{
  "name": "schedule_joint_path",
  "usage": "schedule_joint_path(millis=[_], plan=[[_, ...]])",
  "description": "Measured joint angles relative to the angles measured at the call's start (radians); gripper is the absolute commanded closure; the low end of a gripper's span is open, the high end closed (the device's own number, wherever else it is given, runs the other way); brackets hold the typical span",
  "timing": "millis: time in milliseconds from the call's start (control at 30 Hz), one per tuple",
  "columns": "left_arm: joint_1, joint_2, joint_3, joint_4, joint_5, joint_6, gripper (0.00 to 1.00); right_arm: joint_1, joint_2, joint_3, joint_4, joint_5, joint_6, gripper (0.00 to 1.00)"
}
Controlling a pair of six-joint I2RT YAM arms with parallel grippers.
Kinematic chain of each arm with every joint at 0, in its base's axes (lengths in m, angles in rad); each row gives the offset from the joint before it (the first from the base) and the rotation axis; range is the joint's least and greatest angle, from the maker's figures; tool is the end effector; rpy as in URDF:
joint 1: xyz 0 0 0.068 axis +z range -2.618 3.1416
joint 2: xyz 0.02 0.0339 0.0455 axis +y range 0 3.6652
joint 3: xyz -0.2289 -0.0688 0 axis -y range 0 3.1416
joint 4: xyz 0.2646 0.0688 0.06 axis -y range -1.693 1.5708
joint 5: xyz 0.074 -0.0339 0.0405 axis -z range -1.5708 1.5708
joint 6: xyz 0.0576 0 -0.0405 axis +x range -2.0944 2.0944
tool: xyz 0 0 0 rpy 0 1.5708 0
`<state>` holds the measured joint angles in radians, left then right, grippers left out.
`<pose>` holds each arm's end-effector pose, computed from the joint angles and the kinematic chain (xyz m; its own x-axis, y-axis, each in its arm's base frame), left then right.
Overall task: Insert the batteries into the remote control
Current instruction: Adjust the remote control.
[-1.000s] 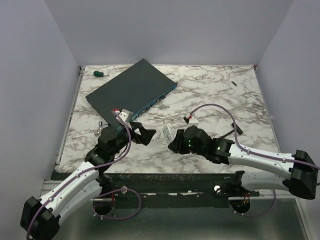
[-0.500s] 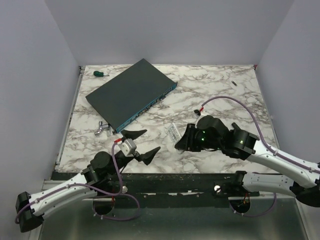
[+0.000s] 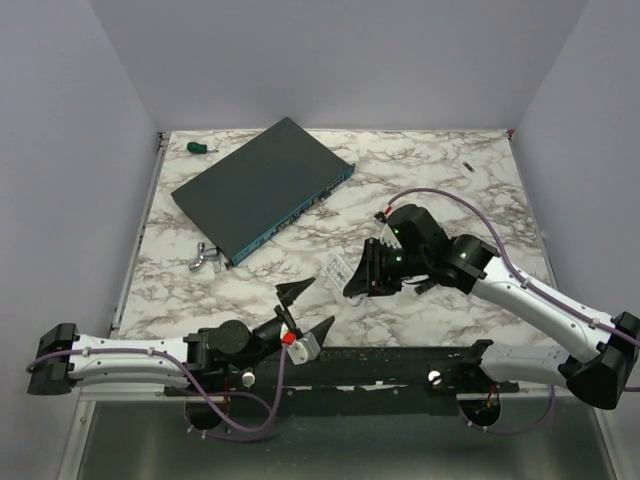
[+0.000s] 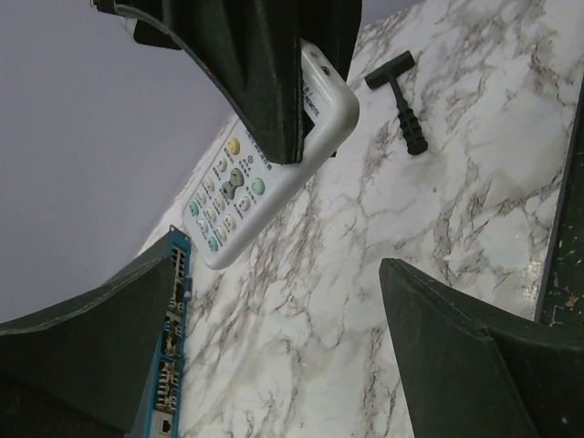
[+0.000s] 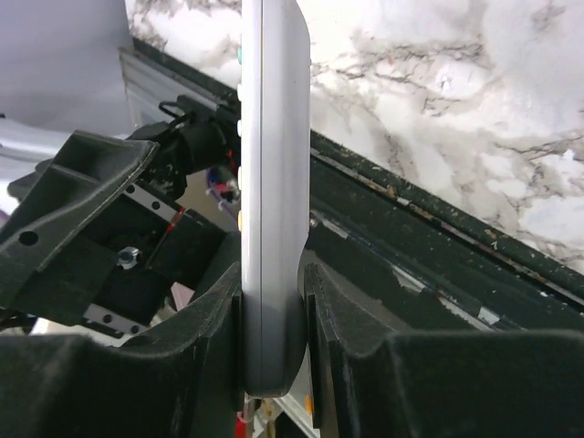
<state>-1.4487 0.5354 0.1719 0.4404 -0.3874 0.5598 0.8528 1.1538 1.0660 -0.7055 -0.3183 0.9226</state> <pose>0.0482 -0.2145 0.2021 0.4716 0.1938 -0.8603 0.7349 0.4528 0.5049 0.1749 0.2276 0.2676 -0.9684 0.0422 -0.2457 -0.1453 0.7053 0.6939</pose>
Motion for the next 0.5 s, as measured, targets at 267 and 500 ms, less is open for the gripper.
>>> schedule_joint_path(millis=[267, 500], plan=[[-0.097, 0.146, 0.0, 0.205, -0.149, 0.245, 0.06, -0.017, 0.005, -0.004, 0.01, -0.147, 0.025, 0.99], [-0.108, 0.326, -0.003, 0.476, -0.221, 0.397, 0.17, -0.017, 0.005, -0.014, 0.023, -0.204, 0.06, 0.99]])
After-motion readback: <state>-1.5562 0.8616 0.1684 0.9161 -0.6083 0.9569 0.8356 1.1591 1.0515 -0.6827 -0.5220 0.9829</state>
